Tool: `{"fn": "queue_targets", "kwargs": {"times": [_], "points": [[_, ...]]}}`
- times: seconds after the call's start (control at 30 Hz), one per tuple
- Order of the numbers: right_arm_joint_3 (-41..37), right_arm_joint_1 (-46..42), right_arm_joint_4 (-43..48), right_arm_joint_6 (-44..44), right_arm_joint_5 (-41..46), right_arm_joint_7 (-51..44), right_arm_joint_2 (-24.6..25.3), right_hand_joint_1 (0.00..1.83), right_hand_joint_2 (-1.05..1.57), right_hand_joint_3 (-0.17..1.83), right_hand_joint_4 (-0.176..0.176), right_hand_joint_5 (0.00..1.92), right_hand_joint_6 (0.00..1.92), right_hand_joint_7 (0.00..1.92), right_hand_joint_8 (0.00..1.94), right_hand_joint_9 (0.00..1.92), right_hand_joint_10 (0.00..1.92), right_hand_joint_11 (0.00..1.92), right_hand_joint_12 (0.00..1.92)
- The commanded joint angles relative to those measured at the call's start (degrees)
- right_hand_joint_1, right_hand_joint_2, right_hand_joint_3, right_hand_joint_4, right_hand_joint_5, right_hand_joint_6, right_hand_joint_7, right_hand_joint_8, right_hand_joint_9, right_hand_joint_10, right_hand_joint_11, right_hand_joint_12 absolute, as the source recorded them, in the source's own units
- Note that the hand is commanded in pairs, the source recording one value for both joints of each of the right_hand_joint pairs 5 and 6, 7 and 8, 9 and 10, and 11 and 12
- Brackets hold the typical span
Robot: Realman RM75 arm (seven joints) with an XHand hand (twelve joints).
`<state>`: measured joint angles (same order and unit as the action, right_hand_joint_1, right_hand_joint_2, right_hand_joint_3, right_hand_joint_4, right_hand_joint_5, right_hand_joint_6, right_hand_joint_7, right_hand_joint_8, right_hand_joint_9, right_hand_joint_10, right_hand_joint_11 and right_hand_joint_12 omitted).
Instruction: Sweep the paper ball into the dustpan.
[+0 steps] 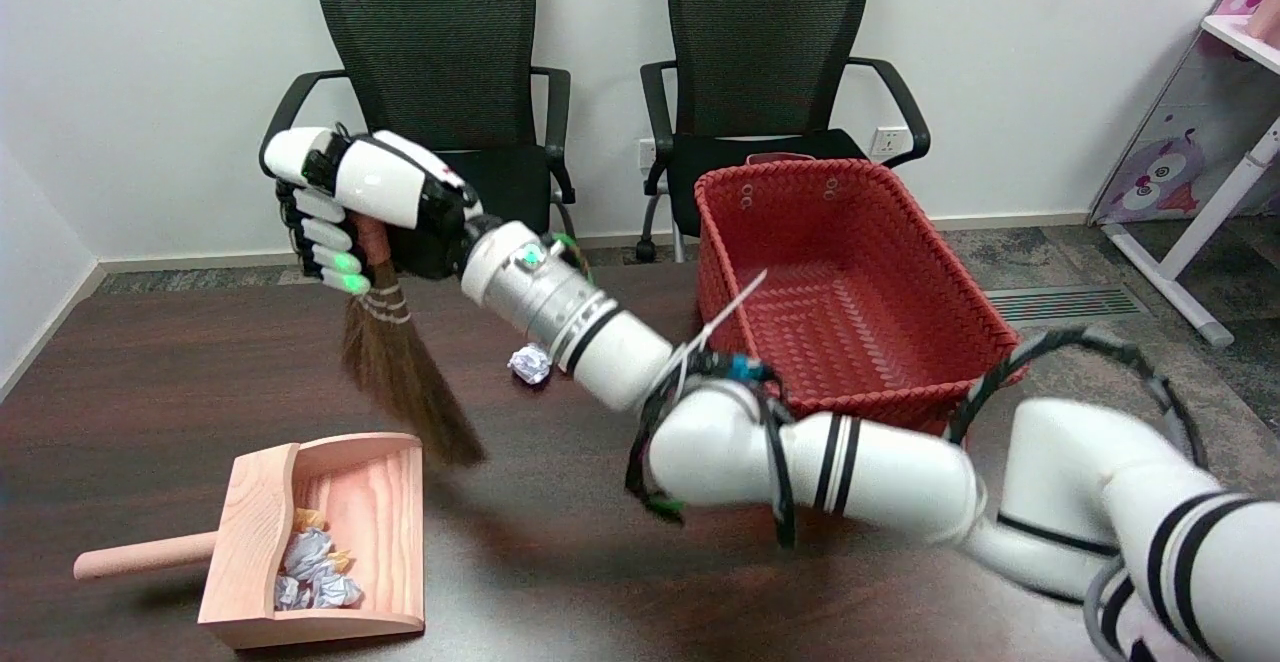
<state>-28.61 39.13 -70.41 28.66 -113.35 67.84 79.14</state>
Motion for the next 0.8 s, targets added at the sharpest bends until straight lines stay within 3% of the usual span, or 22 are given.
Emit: {"fn": "queue_targets", "kwargs": {"times": [0.03, 0.2, 0.57, 0.73, 0.8], "points": [[5.89, 13.22, 1.04, -6.73, -7.80, -0.52, -9.41, 0.53, 1.04, 1.15, 0.023, 1.92, 1.92, 1.92, 1.92, 1.92, 1.92, 1.92, 1.92], [6.09, 13.67, 4.14, -5.96, -10.86, -0.83, -9.53, 0.52, 1.05, 1.16, 0.024, 1.92, 1.92, 1.92, 1.92, 1.92, 1.92, 1.92, 1.92], [7.59, 15.83, 12.41, 0.08, -8.78, -3.19, -10.11, 0.56, 1.00, 1.16, 0.022, 1.92, 1.92, 1.92, 1.92, 1.92, 1.92, 1.92, 1.92], [15.64, 19.81, 19.01, 7.58, -9.34, 2.30, -11.11, 0.58, 0.96, 1.19, 0.019, 1.92, 1.92, 1.92, 1.92, 1.92, 1.92, 1.92, 1.92], [20.93, 21.37, 24.85, 13.90, -9.42, 9.52, -10.37, 0.58, 0.96, 1.20, 0.017, 1.92, 1.92, 1.92, 1.92, 1.92, 1.92, 1.92, 1.92]]}}
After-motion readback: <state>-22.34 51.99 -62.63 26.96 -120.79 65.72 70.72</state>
